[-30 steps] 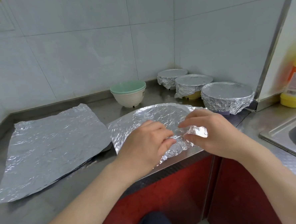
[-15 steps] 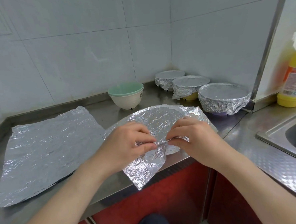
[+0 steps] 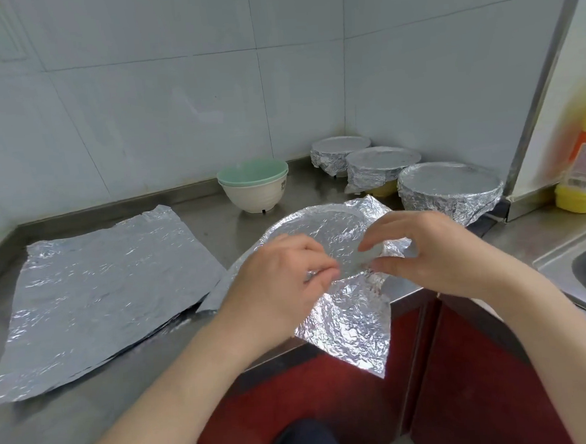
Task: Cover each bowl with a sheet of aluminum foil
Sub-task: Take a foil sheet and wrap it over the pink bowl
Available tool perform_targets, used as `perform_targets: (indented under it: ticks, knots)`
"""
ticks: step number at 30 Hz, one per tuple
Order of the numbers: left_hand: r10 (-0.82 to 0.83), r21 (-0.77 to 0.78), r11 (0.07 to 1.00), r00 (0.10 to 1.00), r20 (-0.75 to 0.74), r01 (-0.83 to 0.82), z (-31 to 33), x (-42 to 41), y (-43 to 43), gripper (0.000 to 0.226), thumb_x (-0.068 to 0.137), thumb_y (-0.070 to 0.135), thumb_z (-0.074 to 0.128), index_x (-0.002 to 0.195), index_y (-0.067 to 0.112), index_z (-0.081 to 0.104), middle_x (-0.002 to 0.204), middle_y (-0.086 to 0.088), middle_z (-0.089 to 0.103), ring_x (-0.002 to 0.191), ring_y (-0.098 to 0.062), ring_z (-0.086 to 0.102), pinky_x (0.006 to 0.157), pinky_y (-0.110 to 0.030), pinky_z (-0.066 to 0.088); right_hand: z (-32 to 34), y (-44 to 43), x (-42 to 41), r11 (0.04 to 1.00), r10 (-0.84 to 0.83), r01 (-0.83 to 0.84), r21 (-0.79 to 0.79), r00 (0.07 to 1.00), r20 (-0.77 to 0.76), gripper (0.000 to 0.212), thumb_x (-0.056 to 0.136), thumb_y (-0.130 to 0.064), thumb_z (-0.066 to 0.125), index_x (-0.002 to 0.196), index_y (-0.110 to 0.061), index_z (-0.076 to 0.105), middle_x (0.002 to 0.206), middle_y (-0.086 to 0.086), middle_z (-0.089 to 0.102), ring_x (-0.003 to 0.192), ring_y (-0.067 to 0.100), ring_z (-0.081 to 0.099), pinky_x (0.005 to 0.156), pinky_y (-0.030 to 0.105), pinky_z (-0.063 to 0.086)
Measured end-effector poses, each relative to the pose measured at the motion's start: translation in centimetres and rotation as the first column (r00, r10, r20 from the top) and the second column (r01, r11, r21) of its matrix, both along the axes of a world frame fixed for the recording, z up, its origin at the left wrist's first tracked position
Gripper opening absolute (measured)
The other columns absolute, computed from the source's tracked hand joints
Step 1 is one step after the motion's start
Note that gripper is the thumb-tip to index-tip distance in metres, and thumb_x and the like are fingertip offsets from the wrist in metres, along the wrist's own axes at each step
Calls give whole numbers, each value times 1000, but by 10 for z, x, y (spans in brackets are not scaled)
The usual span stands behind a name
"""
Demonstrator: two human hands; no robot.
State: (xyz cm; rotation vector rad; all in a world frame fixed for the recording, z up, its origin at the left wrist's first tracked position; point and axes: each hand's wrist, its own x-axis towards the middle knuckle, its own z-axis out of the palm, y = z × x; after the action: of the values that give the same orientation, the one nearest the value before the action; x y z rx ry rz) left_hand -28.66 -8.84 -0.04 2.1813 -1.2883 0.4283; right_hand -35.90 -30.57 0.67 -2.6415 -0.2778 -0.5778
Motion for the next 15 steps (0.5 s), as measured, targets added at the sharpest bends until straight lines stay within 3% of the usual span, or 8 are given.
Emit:
perform_targets:
  ticks: [2,7,11,15]
  knots:
    - [12,-16,1000,996,-86,-13,6,8,8,10,86,27,70,92,26,78,92,17,66,93,0,53,79,-14,41,0,7,-3,998,22,-22,58,1000,10,15,80,-28,77,95,-29,76,98,-20,67,94,-8,59,81,3,37]
    - [-37,-36,999,978,-203,31,-2,14,19,10,78,29,78,87,26,79,86,15,67,86,-3,60,76,-25,48,-13,28,-1,996,43,-47,82,998,48,9,75,-25,82,83,-26,78,86,-15,67,86,-1,59,77,11,41]
    - [-90,-18,996,992,-88,88,-11,20,22,14,81,32,75,91,23,79,85,14,67,81,-4,61,71,-29,51,-24,35,4,999,48,-50,13,992,119,8,74,-17,80,81,-20,77,80,-8,67,80,6,55,76,19,41]
    - [-137,90,988,974,182,123,-16,23,17,26,90,35,57,90,17,76,83,7,67,76,-11,62,69,-32,52,-30,36,8,998,37,-27,-54,980,198,6,74,-21,69,76,-18,74,76,-9,66,75,13,57,70,27,43]
